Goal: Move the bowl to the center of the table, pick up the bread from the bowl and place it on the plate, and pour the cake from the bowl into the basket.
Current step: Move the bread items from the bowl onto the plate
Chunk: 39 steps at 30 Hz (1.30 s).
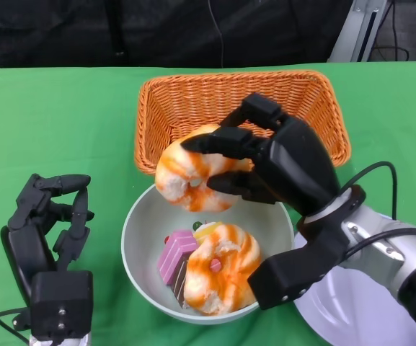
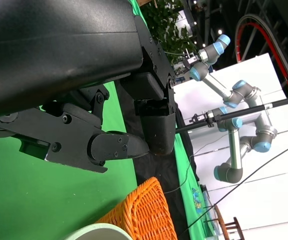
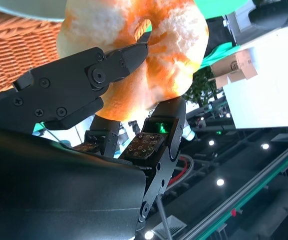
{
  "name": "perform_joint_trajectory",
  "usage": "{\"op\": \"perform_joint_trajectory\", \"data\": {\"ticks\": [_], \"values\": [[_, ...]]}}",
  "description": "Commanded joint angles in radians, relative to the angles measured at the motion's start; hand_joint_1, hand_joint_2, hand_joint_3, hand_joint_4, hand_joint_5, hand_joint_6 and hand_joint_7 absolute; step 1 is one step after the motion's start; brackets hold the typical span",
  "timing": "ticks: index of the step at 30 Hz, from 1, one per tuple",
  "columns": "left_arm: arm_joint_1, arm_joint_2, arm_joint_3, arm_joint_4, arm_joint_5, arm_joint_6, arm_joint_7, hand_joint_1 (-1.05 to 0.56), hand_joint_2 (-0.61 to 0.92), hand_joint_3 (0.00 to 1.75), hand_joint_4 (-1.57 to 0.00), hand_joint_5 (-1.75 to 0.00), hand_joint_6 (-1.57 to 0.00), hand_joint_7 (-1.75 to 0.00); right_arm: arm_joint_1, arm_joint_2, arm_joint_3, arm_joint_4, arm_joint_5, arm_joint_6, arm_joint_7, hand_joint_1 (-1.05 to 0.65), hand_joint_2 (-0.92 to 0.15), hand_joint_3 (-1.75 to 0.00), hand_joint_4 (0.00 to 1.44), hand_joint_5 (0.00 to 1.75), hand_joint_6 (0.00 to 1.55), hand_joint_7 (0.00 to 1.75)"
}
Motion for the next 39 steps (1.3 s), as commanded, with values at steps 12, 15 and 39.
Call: {"op": "perform_joint_trajectory", "data": {"ticks": [12,15,39], "values": [[-0.016,0.030,0.007,0.048,-0.029,-0.041,-0.021,-0.18,0.92,0.33,-0.84,-1.35,-0.81,-1.08,0.139,-0.029,-0.174,-0.277,0.199,0.026,0.241,-0.19,-0.77,0.00,0.78,1.21,0.89,0.63],[-0.016,0.032,0.007,0.050,-0.030,-0.042,-0.022,-0.18,0.92,0.32,-0.84,-1.34,-0.81,-1.08,0.186,-0.038,-0.214,-0.369,0.242,0.068,0.320,-0.21,-0.77,0.00,0.78,1.20,0.88,0.64],[-0.011,0.053,0.013,0.044,-0.042,-0.038,-0.032,-0.17,0.92,0.31,-0.84,-1.35,-0.83,-1.06,0.477,-0.104,-0.481,-0.776,0.597,0.299,0.766,-0.14,-0.80,0.00,0.80,1.34,0.76,0.86]]}}
